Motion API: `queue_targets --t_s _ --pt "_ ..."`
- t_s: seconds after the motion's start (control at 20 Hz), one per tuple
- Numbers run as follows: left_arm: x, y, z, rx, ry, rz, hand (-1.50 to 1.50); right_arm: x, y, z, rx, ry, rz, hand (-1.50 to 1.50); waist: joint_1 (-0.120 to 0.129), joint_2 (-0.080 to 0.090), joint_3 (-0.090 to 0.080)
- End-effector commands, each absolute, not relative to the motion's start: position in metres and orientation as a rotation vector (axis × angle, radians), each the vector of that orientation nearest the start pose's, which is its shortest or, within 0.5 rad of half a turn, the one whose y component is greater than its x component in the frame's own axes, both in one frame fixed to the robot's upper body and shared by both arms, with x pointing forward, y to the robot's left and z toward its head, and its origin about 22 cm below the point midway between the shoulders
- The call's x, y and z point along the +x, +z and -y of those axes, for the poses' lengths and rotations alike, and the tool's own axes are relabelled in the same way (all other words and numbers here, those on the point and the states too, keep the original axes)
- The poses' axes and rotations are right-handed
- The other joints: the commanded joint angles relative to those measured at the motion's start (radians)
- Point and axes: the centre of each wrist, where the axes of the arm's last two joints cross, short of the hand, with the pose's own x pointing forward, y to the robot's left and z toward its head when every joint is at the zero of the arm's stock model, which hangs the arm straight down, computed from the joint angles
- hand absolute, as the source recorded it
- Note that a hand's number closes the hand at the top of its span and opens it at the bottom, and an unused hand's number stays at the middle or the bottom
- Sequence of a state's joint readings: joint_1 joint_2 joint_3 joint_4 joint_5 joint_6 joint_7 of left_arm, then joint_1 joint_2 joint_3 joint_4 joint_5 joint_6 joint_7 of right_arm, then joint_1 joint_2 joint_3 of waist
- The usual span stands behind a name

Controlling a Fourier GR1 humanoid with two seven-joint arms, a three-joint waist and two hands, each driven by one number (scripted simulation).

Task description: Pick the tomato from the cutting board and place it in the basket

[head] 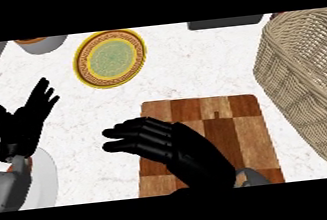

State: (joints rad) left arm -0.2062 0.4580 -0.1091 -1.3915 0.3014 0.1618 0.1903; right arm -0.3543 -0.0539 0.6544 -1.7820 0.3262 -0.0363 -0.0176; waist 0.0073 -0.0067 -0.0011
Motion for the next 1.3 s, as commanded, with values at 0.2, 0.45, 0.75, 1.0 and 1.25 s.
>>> queue_targets --t_s 0.2,0.45,0.75,1.0,1.25 --pt "0.285 0.038 -0.319 0.201 -0.063 1.361 0.0 0.225 0.176 0.06 -0.206 1.197 1.839 -1.5 -0.022 -0.014 -0.004" --pt "0.282 0.04 -0.328 0.215 -0.075 1.369 0.0 0.247 0.226 0.077 -0.648 1.241 1.672 -1.5 -0.023 -0.012 -0.004" --pt "0.291 0.047 -0.332 0.207 -0.069 1.368 0.0 0.257 0.277 0.096 -0.556 1.427 1.448 -1.5 -0.022 -0.002 -0.002" --pt "0.289 0.037 -0.324 0.219 -0.061 1.37 0.0 0.263 0.293 0.12 -0.425 1.485 1.376 -1.5 -0.028 -0.003 -0.001" --pt "0.297 0.05 -0.334 0.216 -0.041 1.359 0.0 0.25 0.293 0.157 -0.274 1.448 1.382 -1.5 -0.032 -0.001 0.0"
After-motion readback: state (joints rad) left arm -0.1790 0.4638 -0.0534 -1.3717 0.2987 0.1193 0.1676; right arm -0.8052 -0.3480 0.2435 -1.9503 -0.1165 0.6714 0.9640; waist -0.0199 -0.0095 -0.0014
